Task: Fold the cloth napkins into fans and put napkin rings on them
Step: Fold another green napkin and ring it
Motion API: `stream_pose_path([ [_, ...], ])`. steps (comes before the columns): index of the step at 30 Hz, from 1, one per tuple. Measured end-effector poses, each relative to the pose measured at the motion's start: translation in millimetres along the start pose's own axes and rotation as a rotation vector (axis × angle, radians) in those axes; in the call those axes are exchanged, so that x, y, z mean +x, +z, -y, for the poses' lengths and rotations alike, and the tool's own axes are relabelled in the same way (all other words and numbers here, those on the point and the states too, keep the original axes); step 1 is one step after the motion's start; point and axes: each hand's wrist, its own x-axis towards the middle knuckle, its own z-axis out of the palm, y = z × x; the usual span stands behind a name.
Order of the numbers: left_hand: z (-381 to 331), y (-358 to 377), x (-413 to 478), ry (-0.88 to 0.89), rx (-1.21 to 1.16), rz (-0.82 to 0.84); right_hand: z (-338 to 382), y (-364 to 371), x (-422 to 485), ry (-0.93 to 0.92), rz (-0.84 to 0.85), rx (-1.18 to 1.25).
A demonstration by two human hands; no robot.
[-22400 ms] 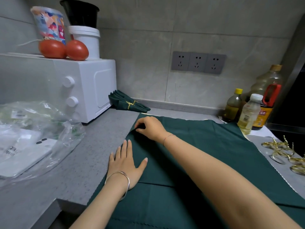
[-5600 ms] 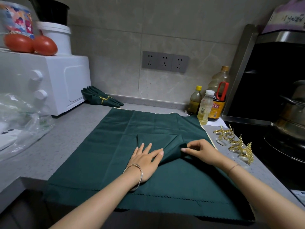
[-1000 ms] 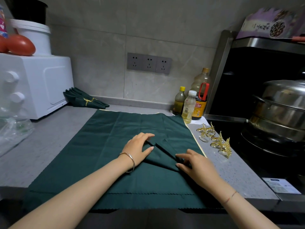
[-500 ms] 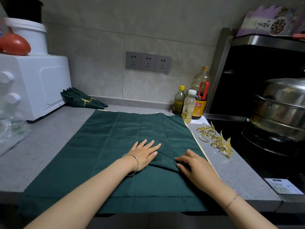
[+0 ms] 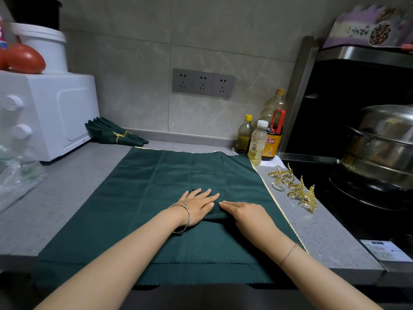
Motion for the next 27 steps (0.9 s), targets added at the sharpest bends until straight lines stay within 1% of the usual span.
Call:
stream_pose_path([
  [2, -1, 0, 0, -0.007, -0.011, -0.010, -3, 9, 1, -0.023, -0.029, -0.026],
  [3, -1, -1, 0, -0.010, -0.024, -0.014, -1, 8, 1, -0.017, -0.010, -0.037],
  [5, -1, -2, -3, -0.003, -0.094, -0.044, 1, 6, 3, -0.010, -0.035, -0.083],
  [6, -1, -3, -6, 0.008, -0.153, -0.082, -1, 6, 3, 0.007, -0.102, -0.099],
  [7, -1, -3, -9, 0.025, -0.217, -0.144, -5, 5, 4, 0.065, -0.143, -0.080],
  [8, 0, -5, -14, 0.043, -0.279, -0.229, -9, 4, 4, 0.141, -0.148, -0.011],
  [9, 1, -8, -20, 0.066, -0.331, -0.325, -14, 3, 5, 0.233, -0.127, 0.129],
  [10, 1, -11, -28, 0.095, -0.373, -0.412, -20, 3, 7, 0.296, -0.129, 0.345],
  [11, 2, -16, -36, 0.135, -0.391, -0.478, -22, -2, 9, 0.379, -0.140, 0.596],
  [13, 5, -24, -53, 0.222, -0.332, -0.557, -22, -17, 16, 0.603, -0.149, 1.119],
  [14, 8, -27, -59, 0.255, -0.274, -0.589, -22, -24, 19, 0.723, -0.099, 1.350],
  [15, 11, -29, -65, 0.279, -0.213, -0.611, -20, -30, 22, 0.822, -0.018, 1.515],
  [16, 13, -30, -70, 0.297, -0.154, -0.620, -18, -35, 24, 0.884, 0.076, 1.599],
  [17, 16, -30, -74, 0.314, -0.097, -0.617, -16, -37, 26, 0.905, 0.166, 1.618],
  [19, 19, -27, -80, 0.352, 0.020, -0.585, -7, -36, 30, 0.891, 0.331, 1.580],
  [21, 20, -23, -84, 0.364, 0.123, -0.489, 4, -30, 32, 0.878, 0.491, 1.530],
  [24, 20, -18, -88, 0.271, 0.203, -0.287, 12, -20, 37, 0.859, 0.656, 1.490],
  [27, 20, -15, -87, 0.203, 0.202, -0.174, 13, -18, 44, 0.836, 0.786, 1.437],
])
